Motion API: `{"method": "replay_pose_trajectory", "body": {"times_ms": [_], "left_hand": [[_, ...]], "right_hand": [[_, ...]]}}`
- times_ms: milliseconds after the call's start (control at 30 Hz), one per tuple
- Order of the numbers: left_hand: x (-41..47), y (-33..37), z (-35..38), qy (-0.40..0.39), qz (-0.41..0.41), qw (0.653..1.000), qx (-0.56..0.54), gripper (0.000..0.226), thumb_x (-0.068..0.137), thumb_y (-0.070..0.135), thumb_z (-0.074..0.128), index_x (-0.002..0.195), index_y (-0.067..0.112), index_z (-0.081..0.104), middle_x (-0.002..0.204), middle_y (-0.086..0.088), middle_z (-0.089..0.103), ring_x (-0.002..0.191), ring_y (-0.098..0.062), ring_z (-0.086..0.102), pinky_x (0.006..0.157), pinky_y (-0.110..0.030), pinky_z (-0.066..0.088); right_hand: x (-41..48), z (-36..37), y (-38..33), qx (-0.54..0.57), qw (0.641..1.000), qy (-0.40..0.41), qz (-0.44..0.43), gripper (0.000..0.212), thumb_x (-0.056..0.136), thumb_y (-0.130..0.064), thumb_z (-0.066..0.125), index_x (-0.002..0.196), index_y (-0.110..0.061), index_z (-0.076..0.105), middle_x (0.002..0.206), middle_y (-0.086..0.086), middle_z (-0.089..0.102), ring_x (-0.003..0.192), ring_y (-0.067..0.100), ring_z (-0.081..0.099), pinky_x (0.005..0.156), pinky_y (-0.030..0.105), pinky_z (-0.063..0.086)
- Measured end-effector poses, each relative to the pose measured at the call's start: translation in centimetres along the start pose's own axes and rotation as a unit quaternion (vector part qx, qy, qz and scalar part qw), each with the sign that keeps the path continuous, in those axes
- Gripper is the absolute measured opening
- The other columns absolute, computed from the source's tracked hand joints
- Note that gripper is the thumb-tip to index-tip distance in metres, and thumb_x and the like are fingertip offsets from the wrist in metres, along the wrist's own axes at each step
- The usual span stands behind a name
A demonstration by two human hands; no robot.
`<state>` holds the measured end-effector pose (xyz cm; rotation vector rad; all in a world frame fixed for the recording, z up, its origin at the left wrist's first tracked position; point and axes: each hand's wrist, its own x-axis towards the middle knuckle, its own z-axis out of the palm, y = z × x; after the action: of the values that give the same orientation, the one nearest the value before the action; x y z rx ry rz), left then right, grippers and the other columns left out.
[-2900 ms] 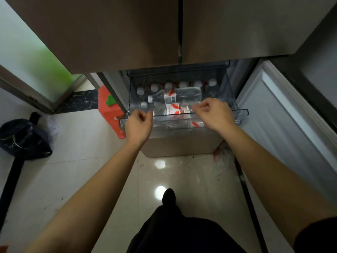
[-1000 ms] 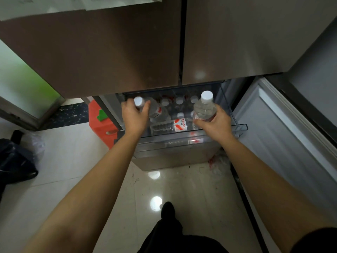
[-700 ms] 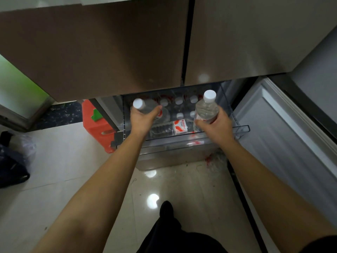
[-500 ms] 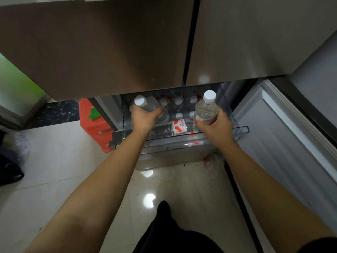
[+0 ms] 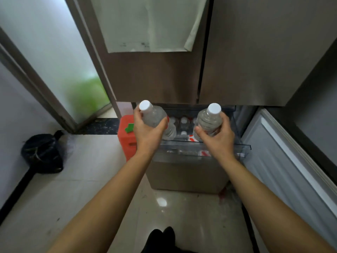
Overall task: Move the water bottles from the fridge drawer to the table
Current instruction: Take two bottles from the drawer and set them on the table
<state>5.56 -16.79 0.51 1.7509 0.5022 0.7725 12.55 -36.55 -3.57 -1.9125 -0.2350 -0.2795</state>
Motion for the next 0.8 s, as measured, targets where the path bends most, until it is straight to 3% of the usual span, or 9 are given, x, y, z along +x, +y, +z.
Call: {"method": "replay_pose_trajectory", "body": {"times_ms": [133,300,433,633,800], "left_hand": [[-5.4,2.8,-6.7,0.055,0.026,0.997,0.047,0.068,0.073,0.032,0.086,0.130,0.028,0.048,0.121,0.006,0.061,0.112,-0.011,0.060,0.097,-0.041,0.054],[-12.7,3.2,-17.1,0.125,0.018,0.984,0.130,0.067,0.072,0.035,0.084,0.130,0.031,0.051,0.117,0.010,0.063,0.107,-0.009,0.061,0.092,-0.044,0.055],[-17.9,3.0,-26.9,0.212,-0.022,0.964,0.159,0.065,0.073,0.034,0.080,0.130,0.032,0.050,0.117,0.010,0.064,0.105,-0.012,0.063,0.092,-0.046,0.054],[-25.0,3.8,-43.7,0.334,-0.022,0.919,0.206,0.065,0.078,0.029,0.082,0.133,0.029,0.049,0.119,0.008,0.060,0.105,-0.011,0.058,0.093,-0.044,0.054],[-33.0,3.8,-59.8,0.431,-0.035,0.876,0.212,0.068,0.075,0.029,0.084,0.134,0.028,0.049,0.118,0.008,0.060,0.108,-0.014,0.059,0.093,-0.049,0.054]], "right_hand": [[-4.1,0.1,-3.0,0.053,0.993,-0.090,-0.055,0.082,0.081,-0.033,0.081,0.146,-0.039,0.032,0.128,-0.025,0.049,0.116,-0.003,0.050,0.091,0.012,0.042],[-11.7,4.8,-6.7,0.064,0.973,-0.200,-0.099,0.085,0.078,-0.036,0.082,0.147,-0.043,0.032,0.133,-0.023,0.044,0.120,0.003,0.047,0.096,0.032,0.047],[-19.1,9.4,-12.1,0.099,0.943,-0.287,-0.138,0.086,0.079,-0.035,0.082,0.148,-0.042,0.033,0.133,-0.016,0.051,0.116,0.008,0.053,0.092,0.030,0.046],[-31.7,16.7,-22.9,0.105,0.903,-0.349,-0.229,0.084,0.079,-0.045,0.079,0.145,-0.049,0.028,0.132,-0.008,0.061,0.114,0.023,0.061,0.091,0.041,0.052],[-44.8,24.3,-32.3,0.107,0.875,-0.375,-0.288,0.081,0.078,-0.059,0.074,0.144,-0.048,0.028,0.119,-0.007,0.066,0.096,0.020,0.065,0.078,0.033,0.052]]}}
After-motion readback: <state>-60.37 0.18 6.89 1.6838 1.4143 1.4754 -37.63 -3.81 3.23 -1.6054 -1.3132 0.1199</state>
